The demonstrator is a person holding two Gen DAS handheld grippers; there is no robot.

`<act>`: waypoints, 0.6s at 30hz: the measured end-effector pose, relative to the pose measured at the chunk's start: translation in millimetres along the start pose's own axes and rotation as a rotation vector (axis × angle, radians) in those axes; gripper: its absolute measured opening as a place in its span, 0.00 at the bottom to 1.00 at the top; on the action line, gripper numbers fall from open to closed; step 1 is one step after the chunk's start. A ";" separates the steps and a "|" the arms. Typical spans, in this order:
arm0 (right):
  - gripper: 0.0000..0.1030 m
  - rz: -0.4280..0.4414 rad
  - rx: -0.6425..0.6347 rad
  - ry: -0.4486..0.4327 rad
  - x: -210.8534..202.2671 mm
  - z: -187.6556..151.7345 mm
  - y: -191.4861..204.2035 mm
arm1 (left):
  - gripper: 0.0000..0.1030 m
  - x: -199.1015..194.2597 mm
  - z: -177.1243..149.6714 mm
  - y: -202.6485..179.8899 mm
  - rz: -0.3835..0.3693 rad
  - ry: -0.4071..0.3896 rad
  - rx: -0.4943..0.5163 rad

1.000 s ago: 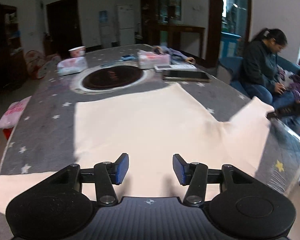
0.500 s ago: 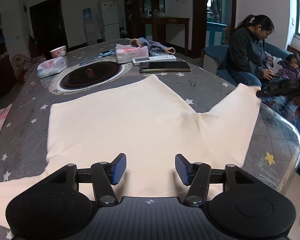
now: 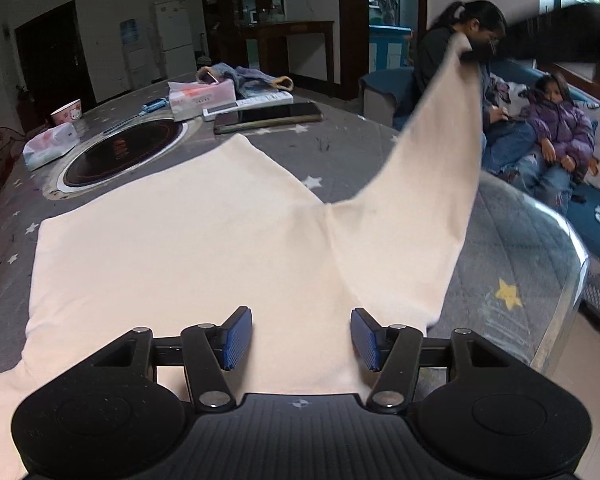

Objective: Fold clothes
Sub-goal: 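Grasp a sleeve with the right gripper and lift it up, then lay the held sleeve across the shirt body with the right gripper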

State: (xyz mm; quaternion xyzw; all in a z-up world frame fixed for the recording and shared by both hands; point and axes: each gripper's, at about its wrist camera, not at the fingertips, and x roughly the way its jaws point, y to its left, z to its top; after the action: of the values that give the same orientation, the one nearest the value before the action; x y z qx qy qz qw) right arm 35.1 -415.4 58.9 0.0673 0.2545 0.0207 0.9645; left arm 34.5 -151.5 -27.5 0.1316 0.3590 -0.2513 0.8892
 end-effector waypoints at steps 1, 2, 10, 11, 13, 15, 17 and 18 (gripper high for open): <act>0.03 0.034 -0.018 -0.009 -4.4 5.9 11.1 | 0.57 -2.2 -0.6 1.4 -0.002 -0.002 -0.004; 0.03 0.064 -0.036 -0.013 -7.8 10.5 22.7 | 0.57 -6.4 -0.9 4.5 -0.003 -0.009 -0.013; 0.03 0.314 -0.203 0.038 -6.3 22.6 125.0 | 0.67 -60.4 -16.1 75.8 0.134 -0.098 -0.164; 0.03 0.344 -0.225 0.052 -3.5 19.9 139.6 | 0.67 -65.1 -20.7 85.2 0.154 -0.100 -0.186; 0.03 0.398 -0.263 0.088 5.7 12.3 167.3 | 0.67 -72.9 -31.2 102.6 0.189 -0.099 -0.229; 0.03 0.441 -0.304 0.137 16.9 -1.1 193.1 | 0.67 -77.1 -41.6 113.8 0.215 -0.091 -0.259; 0.03 0.477 -0.340 0.189 28.8 -15.5 216.3 | 0.67 -79.6 -51.1 122.0 0.229 -0.079 -0.284; 0.03 0.492 -0.353 0.214 35.1 -23.0 225.9 | 0.67 -80.8 -55.1 125.5 0.234 -0.073 -0.295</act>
State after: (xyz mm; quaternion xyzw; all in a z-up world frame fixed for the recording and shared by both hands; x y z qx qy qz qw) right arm 53.0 -186.4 53.6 -0.0443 0.3232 0.3039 0.8951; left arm 21.2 5.1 -2.9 0.0314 0.3418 -0.0955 0.9344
